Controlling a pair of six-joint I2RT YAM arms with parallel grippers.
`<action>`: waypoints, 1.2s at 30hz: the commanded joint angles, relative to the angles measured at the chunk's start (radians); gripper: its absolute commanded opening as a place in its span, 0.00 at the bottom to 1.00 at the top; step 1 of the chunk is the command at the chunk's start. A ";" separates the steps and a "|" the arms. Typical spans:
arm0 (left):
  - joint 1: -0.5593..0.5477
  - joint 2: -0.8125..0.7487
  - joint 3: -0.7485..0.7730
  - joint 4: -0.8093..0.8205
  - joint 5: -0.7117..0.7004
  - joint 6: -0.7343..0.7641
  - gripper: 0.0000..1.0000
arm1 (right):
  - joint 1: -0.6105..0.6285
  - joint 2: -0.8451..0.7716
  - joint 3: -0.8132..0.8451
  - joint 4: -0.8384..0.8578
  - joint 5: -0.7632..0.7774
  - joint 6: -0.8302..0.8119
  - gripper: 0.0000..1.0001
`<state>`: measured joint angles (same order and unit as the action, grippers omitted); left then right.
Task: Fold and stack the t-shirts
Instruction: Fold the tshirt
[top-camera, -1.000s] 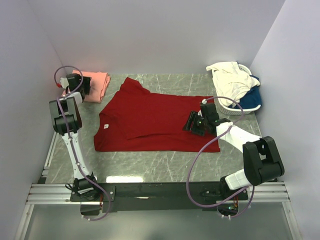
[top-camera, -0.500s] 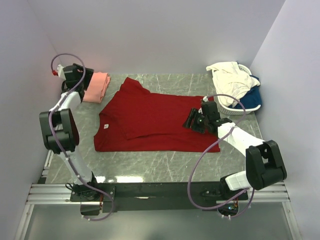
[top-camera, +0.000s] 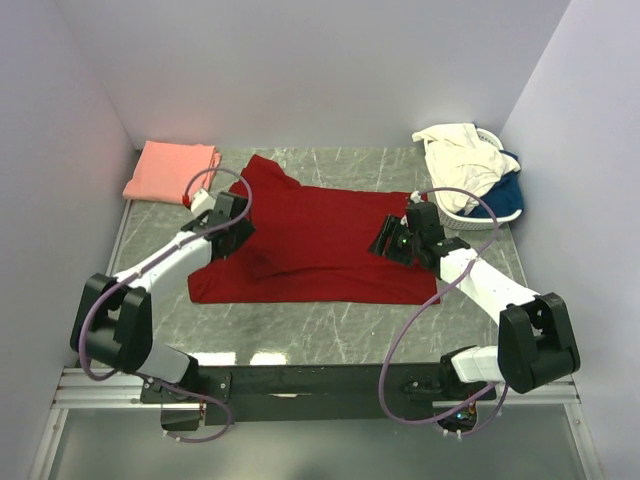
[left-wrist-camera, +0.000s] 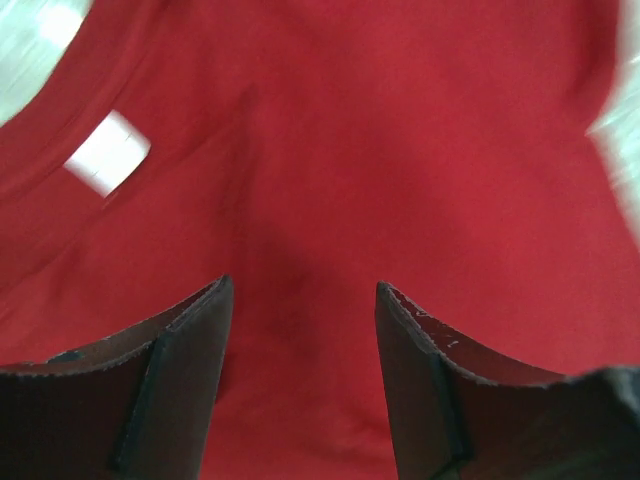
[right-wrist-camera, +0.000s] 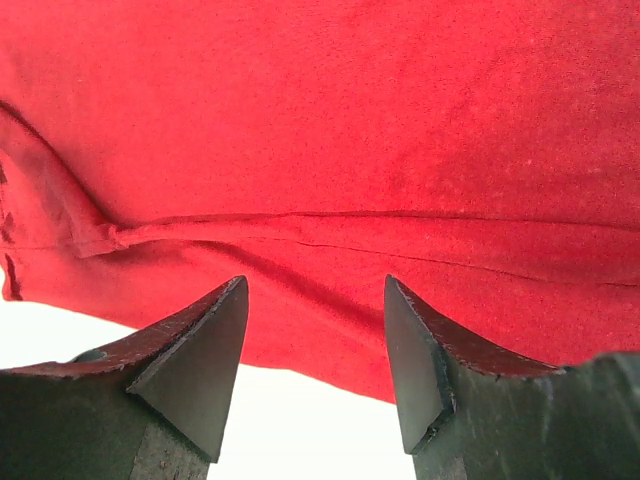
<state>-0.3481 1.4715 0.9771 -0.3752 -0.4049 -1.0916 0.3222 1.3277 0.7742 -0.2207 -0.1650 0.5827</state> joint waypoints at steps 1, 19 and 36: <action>-0.044 -0.082 -0.057 -0.090 -0.081 -0.048 0.65 | 0.006 -0.047 0.027 0.003 0.015 0.002 0.63; -0.196 0.041 -0.094 -0.108 -0.028 -0.165 0.60 | 0.006 -0.032 0.013 0.012 0.025 0.006 0.63; -0.203 0.110 -0.061 -0.057 -0.028 -0.143 0.23 | 0.006 -0.021 0.013 0.007 0.038 0.002 0.62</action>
<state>-0.5484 1.5841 0.8703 -0.4603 -0.4232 -1.2476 0.3229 1.3132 0.7742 -0.2245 -0.1532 0.5861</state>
